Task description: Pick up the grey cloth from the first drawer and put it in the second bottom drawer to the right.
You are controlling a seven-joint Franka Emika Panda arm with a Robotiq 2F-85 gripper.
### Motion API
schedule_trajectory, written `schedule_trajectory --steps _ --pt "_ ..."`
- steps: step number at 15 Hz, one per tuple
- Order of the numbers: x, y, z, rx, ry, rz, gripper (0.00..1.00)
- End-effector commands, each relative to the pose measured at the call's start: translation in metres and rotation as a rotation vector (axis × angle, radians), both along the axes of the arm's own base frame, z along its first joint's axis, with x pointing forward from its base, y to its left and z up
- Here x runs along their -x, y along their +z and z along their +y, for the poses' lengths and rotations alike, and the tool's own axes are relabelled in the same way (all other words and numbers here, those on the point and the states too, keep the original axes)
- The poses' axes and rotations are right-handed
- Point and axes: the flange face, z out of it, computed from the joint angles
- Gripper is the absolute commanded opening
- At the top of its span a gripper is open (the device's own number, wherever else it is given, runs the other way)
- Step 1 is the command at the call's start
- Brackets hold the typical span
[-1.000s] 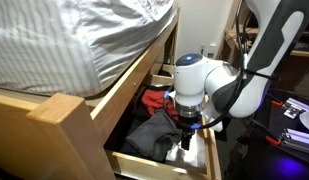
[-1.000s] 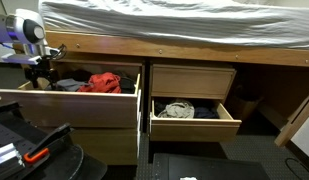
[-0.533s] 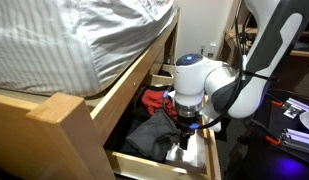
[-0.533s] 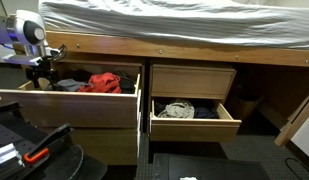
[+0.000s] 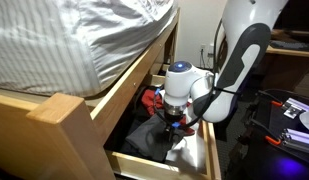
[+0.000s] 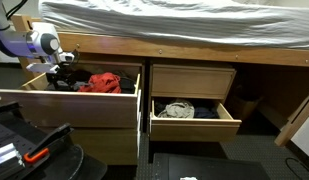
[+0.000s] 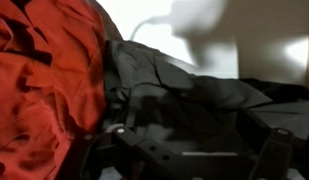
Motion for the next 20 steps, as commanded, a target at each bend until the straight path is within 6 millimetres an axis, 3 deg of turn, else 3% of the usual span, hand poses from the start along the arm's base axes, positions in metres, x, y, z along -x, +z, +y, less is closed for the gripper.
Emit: schedule_trajectory --steps 1,4,7,11,17,18,19,20 --pt "-0.006 -0.002 0.002 -0.002 -0.003 -0.005 1.00" --pt "-0.009 -0.006 0.004 -0.004 -0.004 -0.007 1.00" --pt "-0.010 -0.035 -0.009 0.013 -0.047 -0.003 1.00" --pt "0.001 -0.055 -0.017 0.008 -0.099 0.009 1.00" --pt "0.000 -0.054 -0.017 0.005 -0.088 0.014 1.00" --pt "0.000 -0.054 -0.017 0.005 -0.088 0.014 0.75" --pt "0.001 -0.054 -0.017 -0.005 -0.088 0.014 0.74" --pt "0.001 -0.054 -0.016 -0.011 -0.088 0.021 0.66"
